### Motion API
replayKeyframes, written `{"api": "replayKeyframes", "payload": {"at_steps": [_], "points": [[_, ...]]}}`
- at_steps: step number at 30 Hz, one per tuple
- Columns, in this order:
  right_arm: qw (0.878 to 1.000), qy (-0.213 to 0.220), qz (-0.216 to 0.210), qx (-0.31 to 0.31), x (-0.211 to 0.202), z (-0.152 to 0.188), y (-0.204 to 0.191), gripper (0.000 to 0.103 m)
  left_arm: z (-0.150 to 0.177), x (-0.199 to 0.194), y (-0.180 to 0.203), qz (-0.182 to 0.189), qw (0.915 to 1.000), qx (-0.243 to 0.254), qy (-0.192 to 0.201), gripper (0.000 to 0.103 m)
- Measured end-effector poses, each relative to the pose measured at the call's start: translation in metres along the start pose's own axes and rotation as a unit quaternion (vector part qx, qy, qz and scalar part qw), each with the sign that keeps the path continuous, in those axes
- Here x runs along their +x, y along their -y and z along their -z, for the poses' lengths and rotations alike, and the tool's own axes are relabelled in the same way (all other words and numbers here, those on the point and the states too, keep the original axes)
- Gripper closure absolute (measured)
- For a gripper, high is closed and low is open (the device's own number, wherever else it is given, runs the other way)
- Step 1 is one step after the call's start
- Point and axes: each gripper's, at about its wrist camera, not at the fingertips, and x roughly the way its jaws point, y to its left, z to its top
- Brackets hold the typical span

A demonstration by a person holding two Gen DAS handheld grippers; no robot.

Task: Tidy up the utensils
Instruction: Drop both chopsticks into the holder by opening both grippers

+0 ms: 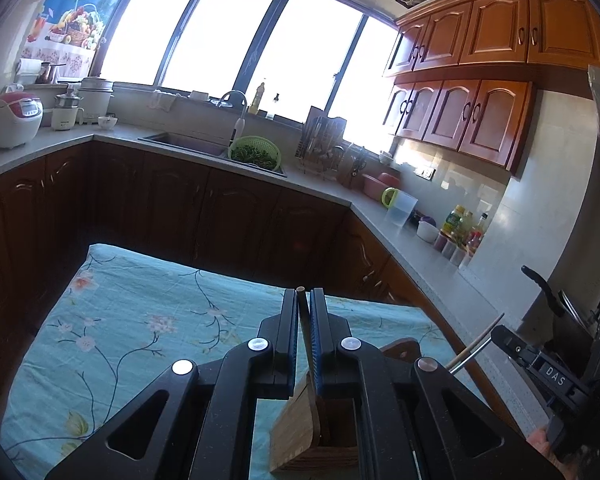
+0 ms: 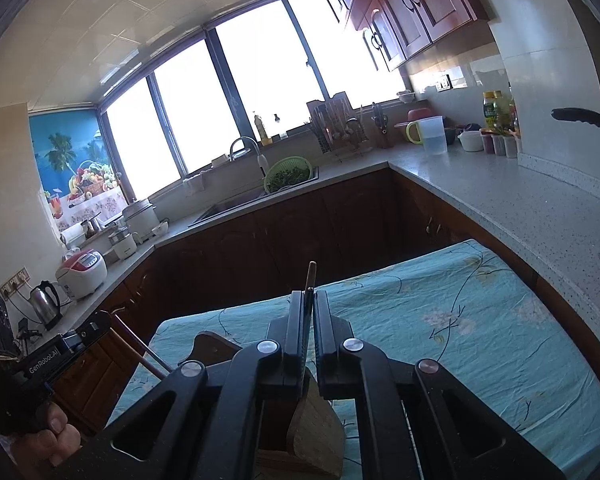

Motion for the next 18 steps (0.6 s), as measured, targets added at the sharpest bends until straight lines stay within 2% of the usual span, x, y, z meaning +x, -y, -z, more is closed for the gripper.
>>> {"api": "replayKeyframes", "payload": {"at_steps": [8,11,12,14,16,18], "points": [[1.000,-0.005,0.003,0.006,0.004,-0.002,0.003,0.098,-0.005,0.000,-0.002,-0.002,1.0000,0.004,-0.003,0.098],[1.000,-0.009,0.003,0.010,0.005,-0.002,0.004,0.097,0.000,-0.013,-0.013,0.000,1.0000,0.001,-0.007,0.098],[1.000,-0.010,0.002,0.011,0.005,-0.002,0.003,0.094,0.001,-0.016,-0.015,-0.001,1.0000,0.001,-0.010,0.097],[1.000,-0.011,-0.002,0.016,0.004,-0.003,0.004,0.090,0.002,-0.023,-0.017,-0.003,0.9999,-0.001,-0.011,0.085],[1.000,-0.008,-0.009,0.024,0.001,-0.004,0.007,0.073,0.002,-0.031,-0.017,-0.012,0.9999,-0.002,-0.003,0.064],[0.999,0.001,-0.020,0.033,-0.007,-0.005,0.010,0.034,0.004,-0.039,-0.016,-0.014,0.9999,0.000,0.004,0.054]]}}
